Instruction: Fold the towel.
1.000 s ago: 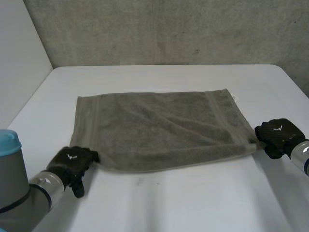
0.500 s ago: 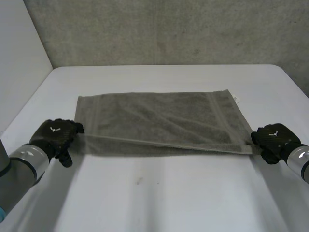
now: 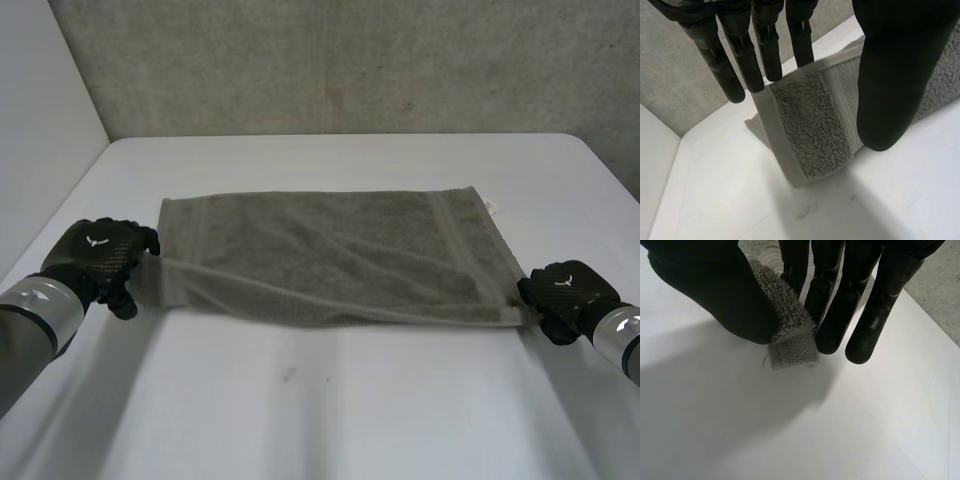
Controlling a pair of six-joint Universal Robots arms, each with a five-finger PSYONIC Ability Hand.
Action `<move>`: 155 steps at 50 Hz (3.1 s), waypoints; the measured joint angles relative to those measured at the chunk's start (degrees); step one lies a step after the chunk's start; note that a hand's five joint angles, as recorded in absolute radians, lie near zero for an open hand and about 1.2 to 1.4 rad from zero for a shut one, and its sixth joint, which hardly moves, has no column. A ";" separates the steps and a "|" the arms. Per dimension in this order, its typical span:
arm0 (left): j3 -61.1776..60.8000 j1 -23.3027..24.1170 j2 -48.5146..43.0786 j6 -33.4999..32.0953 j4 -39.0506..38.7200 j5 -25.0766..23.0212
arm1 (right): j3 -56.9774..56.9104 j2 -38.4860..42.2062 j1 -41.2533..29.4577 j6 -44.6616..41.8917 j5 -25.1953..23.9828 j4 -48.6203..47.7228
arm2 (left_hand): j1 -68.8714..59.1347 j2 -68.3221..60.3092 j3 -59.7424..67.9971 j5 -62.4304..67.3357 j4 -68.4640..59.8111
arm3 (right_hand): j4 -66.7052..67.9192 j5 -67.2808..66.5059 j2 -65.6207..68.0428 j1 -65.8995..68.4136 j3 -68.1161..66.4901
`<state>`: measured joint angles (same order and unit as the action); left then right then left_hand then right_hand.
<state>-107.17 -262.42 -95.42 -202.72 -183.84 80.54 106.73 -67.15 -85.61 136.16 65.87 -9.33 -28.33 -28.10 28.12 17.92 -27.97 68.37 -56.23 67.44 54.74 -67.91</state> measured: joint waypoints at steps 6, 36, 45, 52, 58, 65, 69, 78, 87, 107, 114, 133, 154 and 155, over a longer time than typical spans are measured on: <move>-0.21 0.03 0.62 -0.08 0.11 0.04 | 0.05 0.01 0.00 -0.40 0.04 -0.03 | 0.87 0.95 -0.98 -0.92 0.92 | 0.00 0.00 0.00 0.00 0.00; -7.90 -0.21 5.44 -0.97 -1.74 -2.50 | 0.51 0.19 0.00 -0.45 -0.04 0.02 | 9.49 9.27 -9.27 -9.08 9.12 | 0.00 -0.12 0.00 0.00 0.00; -9.14 -1.43 -2.54 -1.48 -1.44 -2.49 | 0.61 0.22 0.00 -0.45 0.00 -0.05 | 4.28 4.07 -4.07 -3.86 3.96 | 0.00 -0.15 0.00 0.00 0.00; -9.26 -2.52 -6.36 -1.48 -5.21 -2.49 | 0.66 0.26 0.00 -0.45 0.04 -0.08 | 1.39 1.14 -1.12 -0.86 0.95 | 0.00 -0.16 0.00 0.00 0.00; -8.79 -4.08 -9.92 -1.53 -7.46 -2.47 | 0.67 0.28 0.00 -0.45 0.04 -0.08 | 1.11 0.72 -0.71 -0.45 0.56 | 0.00 -0.18 0.00 0.00 0.00; -5.19 -3.98 -16.60 -1.47 -14.54 -3.37 | 1.36 1.20 0.00 -2.67 0.31 -0.08 | -6.67 -7.05 7.04 6.16 -6.59 | 0.00 -0.26 0.00 0.00 -0.01; -4.85 -3.89 -16.86 -1.45 -14.60 -3.37 | 1.38 1.26 0.00 -2.70 0.31 -0.08 | -25.09 -25.70 25.64 25.59 -25.81 | 0.00 -0.26 0.00 0.00 -0.19; -6.54 -4.07 -13.41 -1.41 -14.69 -3.41 | 1.43 1.29 0.00 -3.10 0.34 -0.07 | -35.28 -38.54 38.54 37.73 -38.79 | 0.00 -0.26 0.00 0.00 -0.21; -10.89 -4.55 -5.92 -1.24 -14.50 -3.53 | 1.42 0.69 0.07 -3.54 0.39 0.79 | -36.93 -40.89 41.21 39.99 -41.43 | 0.00 -0.26 0.00 0.00 -0.21; -15.49 -4.95 8.93 -3.97 7.64 -6.46 | -0.57 -16.81 5.42 -29.10 2.07 45.95 | -37.04 -41.21 41.49 40.30 -41.75 | 0.01 -0.30 0.00 0.00 -0.21; -13.85 -5.49 12.64 -7.01 14.96 -7.06 | -2.56 -20.23 6.64 -31.72 1.86 47.81 | -37.04 -41.23 41.50 40.30 -41.75 | 0.01 -0.33 0.00 0.00 -0.21; 10.96 -1.30 -13.23 -6.99 7.53 -6.19 | -28.69 3.90 -5.80 -10.89 9.65 36.00 | -37.04 -41.23 41.50 40.31 -41.77 | 0.01 -0.37 0.00 0.00 -0.21; 45.81 3.04 -40.16 -5.23 10.06 -3.66 | -47.25 22.29 -12.44 -3.88 16.95 19.78 | -37.05 -41.23 41.50 40.47 -41.77 | 0.02 -0.38 0.00 0.00 -0.21; 47.14 3.09 -40.94 -4.86 10.16 -3.62 | -47.91 23.12 -12.63 -3.93 17.31 19.04 | -37.05 -41.23 41.50 40.47 -41.77 | 0.01 -0.38 0.00 0.00 -0.21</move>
<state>-60.03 -259.33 -136.36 -207.58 -173.68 76.92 58.82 -44.03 -98.24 132.23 83.18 9.71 -65.38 -69.33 69.62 58.39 -69.75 68.38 -56.61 67.44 54.74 -68.12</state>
